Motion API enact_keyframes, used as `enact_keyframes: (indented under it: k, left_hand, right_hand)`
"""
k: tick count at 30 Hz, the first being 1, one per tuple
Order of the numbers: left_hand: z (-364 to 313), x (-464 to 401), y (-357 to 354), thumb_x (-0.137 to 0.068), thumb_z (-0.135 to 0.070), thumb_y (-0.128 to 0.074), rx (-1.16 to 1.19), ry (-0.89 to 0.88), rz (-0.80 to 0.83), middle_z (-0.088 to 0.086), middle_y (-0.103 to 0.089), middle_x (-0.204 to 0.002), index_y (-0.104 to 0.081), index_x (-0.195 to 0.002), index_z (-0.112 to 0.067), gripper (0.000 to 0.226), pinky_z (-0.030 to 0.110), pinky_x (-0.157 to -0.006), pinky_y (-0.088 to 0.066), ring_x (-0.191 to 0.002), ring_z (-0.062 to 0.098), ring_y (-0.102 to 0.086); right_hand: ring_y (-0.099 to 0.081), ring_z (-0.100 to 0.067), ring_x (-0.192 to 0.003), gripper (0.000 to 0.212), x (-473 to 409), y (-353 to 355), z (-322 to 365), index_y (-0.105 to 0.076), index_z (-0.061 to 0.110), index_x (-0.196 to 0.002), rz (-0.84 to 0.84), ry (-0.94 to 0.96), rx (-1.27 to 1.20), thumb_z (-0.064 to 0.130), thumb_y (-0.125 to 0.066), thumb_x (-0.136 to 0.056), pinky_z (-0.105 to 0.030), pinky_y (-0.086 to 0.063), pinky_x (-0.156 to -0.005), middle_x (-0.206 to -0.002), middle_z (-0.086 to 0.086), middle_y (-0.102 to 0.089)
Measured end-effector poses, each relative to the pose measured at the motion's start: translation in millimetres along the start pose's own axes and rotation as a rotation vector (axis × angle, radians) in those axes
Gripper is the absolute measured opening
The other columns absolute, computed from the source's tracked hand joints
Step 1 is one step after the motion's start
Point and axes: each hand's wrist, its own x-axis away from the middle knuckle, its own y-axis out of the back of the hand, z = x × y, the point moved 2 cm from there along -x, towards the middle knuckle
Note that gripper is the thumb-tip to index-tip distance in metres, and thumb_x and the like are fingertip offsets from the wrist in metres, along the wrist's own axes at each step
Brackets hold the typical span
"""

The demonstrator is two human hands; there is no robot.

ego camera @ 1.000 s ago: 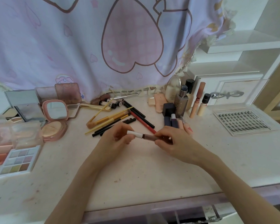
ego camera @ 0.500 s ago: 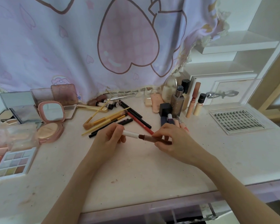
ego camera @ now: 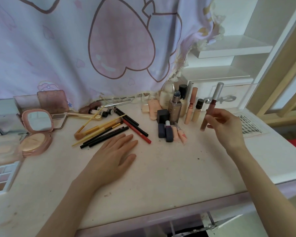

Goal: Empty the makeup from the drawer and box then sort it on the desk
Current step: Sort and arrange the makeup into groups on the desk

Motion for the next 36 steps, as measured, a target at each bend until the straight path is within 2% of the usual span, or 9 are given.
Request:
enact_keyframes:
  k: [6, 11, 16, 19, 22, 29, 34, 36]
  left_hand:
    - [-1.2, -0.3, 0.5, -0.065, -0.079, 0.018, 0.018, 0.006, 0.004, -0.02, -0.012, -0.152, -0.019, -0.143, -0.041, 0.095, 0.019, -0.11, 0.003, -0.134, -0.008, 0.001]
    - [-1.4, -0.8, 1.2, -0.068, -0.08, 0.012, 0.043, 0.006, -0.009, -0.02, -0.017, -0.15, -0.025, -0.142, -0.04, 0.091, 0.022, -0.111, -0.002, -0.134, -0.006, -0.004]
    - [-1.1, -1.2, 1.4, -0.068, -0.08, 0.012, 0.034, 0.01, -0.002, -0.023, -0.015, -0.149, -0.022, -0.142, -0.043, 0.089, 0.02, -0.11, 0.0, -0.133, -0.009, -0.001]
    - [-0.9, -1.0, 1.4, -0.07, -0.079, 0.01, 0.047, 0.01, -0.003, -0.022, -0.016, -0.15, -0.023, -0.142, -0.042, 0.087, 0.021, -0.11, -0.001, -0.133, -0.008, -0.002]
    - [-0.6, -0.1, 1.5, -0.068, -0.08, 0.011, 0.049, 0.011, -0.001, -0.022, -0.016, -0.15, -0.023, -0.142, -0.042, 0.089, 0.021, -0.111, -0.001, -0.133, -0.008, -0.002]
    - [-0.9, -0.3, 1.6, -0.068, -0.081, 0.012, 0.053, 0.015, 0.002, -0.021, -0.016, -0.15, -0.024, -0.141, -0.042, 0.09, 0.021, -0.111, -0.002, -0.134, -0.007, -0.003]
    - [-1.6, -0.6, 3.1, -0.066, -0.081, 0.014, 0.051, 0.012, 0.009, -0.02, -0.016, -0.151, -0.023, -0.142, -0.041, 0.093, 0.021, -0.111, -0.001, -0.134, -0.007, -0.003]
    - [-2.2, -0.8, 2.8, -0.065, -0.081, 0.016, 0.049, 0.012, 0.014, -0.021, -0.014, -0.151, -0.021, -0.143, -0.041, 0.095, 0.021, -0.111, 0.001, -0.133, -0.008, 0.0]
  right_hand:
    - [-0.061, -0.013, -0.078, 0.013, -21.3, -3.8, -14.6, -0.061, 0.017, -0.083, -0.127, -0.03, 0.121, 0.006, -0.055, -0.086, -0.045, -0.051, -0.087, -0.064, 0.014, -0.061]
    - [-0.062, -0.018, -0.079, 0.013, -36.2, -9.8, -21.2, -0.063, 0.014, -0.092, -0.121, -0.049, 0.158, 0.007, -0.054, -0.087, -0.044, -0.051, -0.087, -0.061, 0.009, -0.06]
    - [-0.066, -0.024, -0.084, 0.015, -42.4, -13.9, -23.8, -0.063, 0.011, -0.097, -0.105, -0.043, 0.212, 0.01, -0.051, -0.087, -0.039, -0.049, -0.088, -0.066, -0.003, -0.065]
    - [-0.066, -0.026, -0.088, 0.017, -43.5, -15.9, -28.2, -0.063, 0.01, -0.099, -0.108, -0.059, 0.228, 0.01, -0.053, -0.085, -0.036, -0.048, -0.089, -0.078, -0.008, -0.07]
    - [-0.064, -0.025, -0.092, 0.018, -42.4, -17.7, -31.8, -0.062, 0.007, -0.101, -0.103, -0.068, 0.256, 0.008, -0.055, -0.085, -0.027, -0.044, -0.083, -0.089, -0.011, -0.071]
    - [-0.06, -0.027, -0.099, 0.021, -37.6, -16.2, -30.8, -0.061, 0.002, -0.106, -0.091, -0.074, 0.323, 0.005, -0.054, -0.086, -0.017, -0.032, -0.073, -0.1, -0.014, -0.068]
    - [-0.059, -0.027, -0.104, 0.033, -22.3, -8.5, -21.7, -0.056, 0.001, -0.117, -0.163, -0.101, 0.319, 0.015, -0.06, -0.087, -0.029, -0.038, -0.089, -0.111, -0.013, -0.065]
    - [-0.059, -0.02, -0.096, 0.032, -4.6, -7.3, -13.6, -0.057, 0.002, -0.116, -0.203, -0.072, 0.274, 0.017, -0.06, -0.088, -0.024, -0.038, -0.085, -0.108, -0.009, -0.065]
